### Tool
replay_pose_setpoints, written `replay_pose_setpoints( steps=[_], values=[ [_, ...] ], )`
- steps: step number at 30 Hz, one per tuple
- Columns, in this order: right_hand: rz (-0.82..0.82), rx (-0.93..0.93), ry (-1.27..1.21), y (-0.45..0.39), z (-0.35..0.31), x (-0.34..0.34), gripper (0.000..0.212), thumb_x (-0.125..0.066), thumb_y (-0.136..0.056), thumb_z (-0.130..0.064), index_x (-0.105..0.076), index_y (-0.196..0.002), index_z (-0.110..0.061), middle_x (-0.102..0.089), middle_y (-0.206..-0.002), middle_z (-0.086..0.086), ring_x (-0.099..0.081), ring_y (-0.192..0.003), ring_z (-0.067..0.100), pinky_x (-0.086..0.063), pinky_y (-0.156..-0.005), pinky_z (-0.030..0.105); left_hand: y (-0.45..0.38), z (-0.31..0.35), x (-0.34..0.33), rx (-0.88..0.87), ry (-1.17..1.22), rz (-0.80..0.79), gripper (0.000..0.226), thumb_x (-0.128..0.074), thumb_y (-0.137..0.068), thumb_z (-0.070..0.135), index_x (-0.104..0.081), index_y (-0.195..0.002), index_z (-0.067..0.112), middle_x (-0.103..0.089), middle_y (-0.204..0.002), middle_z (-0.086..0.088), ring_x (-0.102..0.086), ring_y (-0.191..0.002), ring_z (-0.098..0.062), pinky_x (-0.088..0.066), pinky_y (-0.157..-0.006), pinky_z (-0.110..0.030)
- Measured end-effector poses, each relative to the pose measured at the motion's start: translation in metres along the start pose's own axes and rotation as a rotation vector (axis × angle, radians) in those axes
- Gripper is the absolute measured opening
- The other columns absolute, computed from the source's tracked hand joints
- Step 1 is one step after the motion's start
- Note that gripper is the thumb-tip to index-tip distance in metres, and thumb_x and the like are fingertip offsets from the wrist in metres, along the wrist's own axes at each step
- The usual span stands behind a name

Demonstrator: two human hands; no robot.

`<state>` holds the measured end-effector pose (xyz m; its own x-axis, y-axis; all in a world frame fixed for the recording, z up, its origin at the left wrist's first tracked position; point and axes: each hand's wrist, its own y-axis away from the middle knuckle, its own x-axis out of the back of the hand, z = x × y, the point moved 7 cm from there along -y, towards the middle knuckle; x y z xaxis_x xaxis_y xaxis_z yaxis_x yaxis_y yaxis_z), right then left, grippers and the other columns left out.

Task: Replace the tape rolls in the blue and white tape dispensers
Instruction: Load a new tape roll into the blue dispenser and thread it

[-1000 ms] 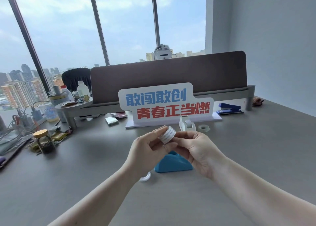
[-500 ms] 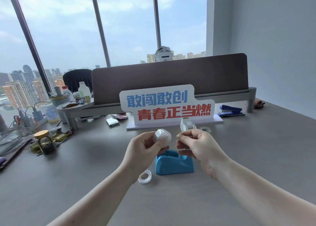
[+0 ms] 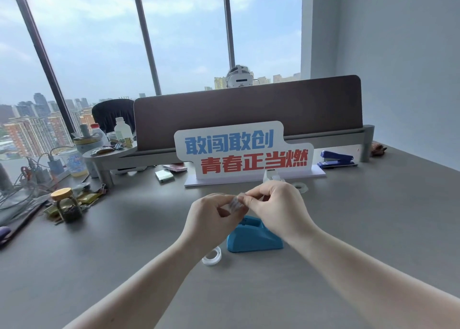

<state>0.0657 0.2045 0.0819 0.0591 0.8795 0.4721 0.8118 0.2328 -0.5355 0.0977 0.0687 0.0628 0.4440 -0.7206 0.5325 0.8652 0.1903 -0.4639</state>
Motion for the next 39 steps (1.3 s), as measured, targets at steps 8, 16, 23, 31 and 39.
replay_pose_setpoints(
  steps=[8,16,23,31,39],
  values=[
    [0.046,0.010,0.014,-0.001,0.000,-0.003,0.012,-0.069,-0.082,-0.021,-0.077,-0.077,-0.012,-0.053,-0.055,-0.017,-0.050,-0.050,0.003,-0.043,-0.049,0.011,-0.003,0.003,-0.001,-0.078,-0.100,0.024,0.013,-0.070,-0.080,0.029,-0.075,-0.087,0.020,-0.072,-0.069,0.001,-0.063,-0.061,-0.019,-0.051,-0.057,-0.028],
    [0.047,-0.020,-0.001,-0.006,0.010,-0.006,0.012,-0.069,-0.081,-0.020,-0.075,-0.076,-0.011,-0.063,-0.063,-0.005,-0.053,-0.054,0.005,-0.044,-0.052,0.016,-0.008,-0.009,-0.005,-0.050,-0.044,-0.001,0.013,-0.072,-0.078,0.029,-0.075,-0.088,0.023,-0.065,-0.063,0.020,-0.061,-0.058,0.001,-0.045,-0.053,-0.007],
    [0.009,-0.236,-0.142,-0.008,0.045,-0.017,0.017,-0.069,-0.081,-0.017,-0.069,-0.066,-0.011,-0.059,-0.057,-0.005,-0.048,-0.048,0.006,-0.041,-0.050,0.020,-0.023,-0.026,-0.018,-0.007,-0.135,-0.140,0.019,-0.073,-0.075,0.034,-0.073,-0.089,0.021,-0.071,-0.075,0.004,-0.060,-0.067,-0.014,-0.049,-0.065,-0.024],
    [0.038,-0.339,-0.213,-0.013,0.068,-0.019,0.015,-0.070,-0.081,-0.020,-0.072,-0.079,-0.005,-0.070,-0.075,0.006,-0.058,-0.066,0.014,-0.051,-0.062,0.026,-0.036,-0.039,-0.021,-0.001,-0.190,-0.195,0.023,-0.073,-0.075,0.035,-0.073,-0.096,0.024,-0.070,-0.080,0.008,-0.057,-0.068,-0.006,-0.042,-0.060,-0.009],
    [0.019,-0.354,-0.242,-0.014,0.081,-0.026,0.015,-0.069,-0.082,-0.017,-0.071,-0.073,-0.005,-0.064,-0.064,0.001,-0.054,-0.061,0.013,-0.045,-0.056,0.022,-0.042,-0.044,-0.028,-0.029,-0.218,-0.217,0.026,-0.073,-0.076,0.031,-0.072,-0.101,0.025,-0.069,-0.083,0.011,-0.060,-0.074,-0.007,-0.045,-0.069,-0.013]
  ],
)
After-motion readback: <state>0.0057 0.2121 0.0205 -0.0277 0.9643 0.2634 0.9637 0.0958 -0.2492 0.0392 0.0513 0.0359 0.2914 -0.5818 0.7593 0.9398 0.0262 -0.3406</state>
